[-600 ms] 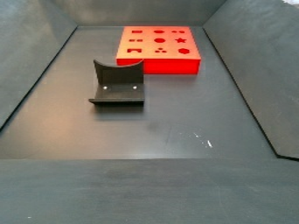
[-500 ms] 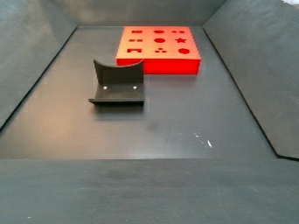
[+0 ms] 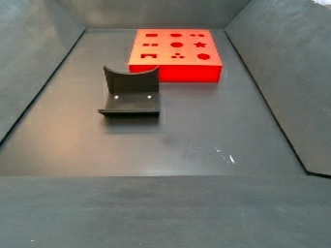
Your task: Insert the double-square object.
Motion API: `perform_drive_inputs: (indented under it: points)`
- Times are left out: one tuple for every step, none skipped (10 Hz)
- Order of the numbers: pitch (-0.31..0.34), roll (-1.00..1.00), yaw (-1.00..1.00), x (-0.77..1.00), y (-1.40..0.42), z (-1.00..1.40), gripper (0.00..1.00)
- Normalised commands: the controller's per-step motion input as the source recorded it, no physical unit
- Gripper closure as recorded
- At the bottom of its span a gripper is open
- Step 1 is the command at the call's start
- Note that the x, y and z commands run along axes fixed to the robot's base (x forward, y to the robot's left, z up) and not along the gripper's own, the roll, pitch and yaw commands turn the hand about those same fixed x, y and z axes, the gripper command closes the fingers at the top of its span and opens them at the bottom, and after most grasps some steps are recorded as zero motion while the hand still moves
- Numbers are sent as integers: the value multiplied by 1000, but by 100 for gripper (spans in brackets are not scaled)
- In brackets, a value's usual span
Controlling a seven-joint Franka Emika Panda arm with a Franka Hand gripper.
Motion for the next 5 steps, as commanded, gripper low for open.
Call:
perform_drive_inputs:
  points:
    - [201, 343, 351, 723, 94, 0, 100]
    - [194, 210, 66, 960, -51, -134, 100]
    - [156, 177, 0, 991, 0, -297, 100]
    - [19, 130, -211, 886, 0, -431, 100]
    - [-19, 126, -414, 769, 0, -463, 100]
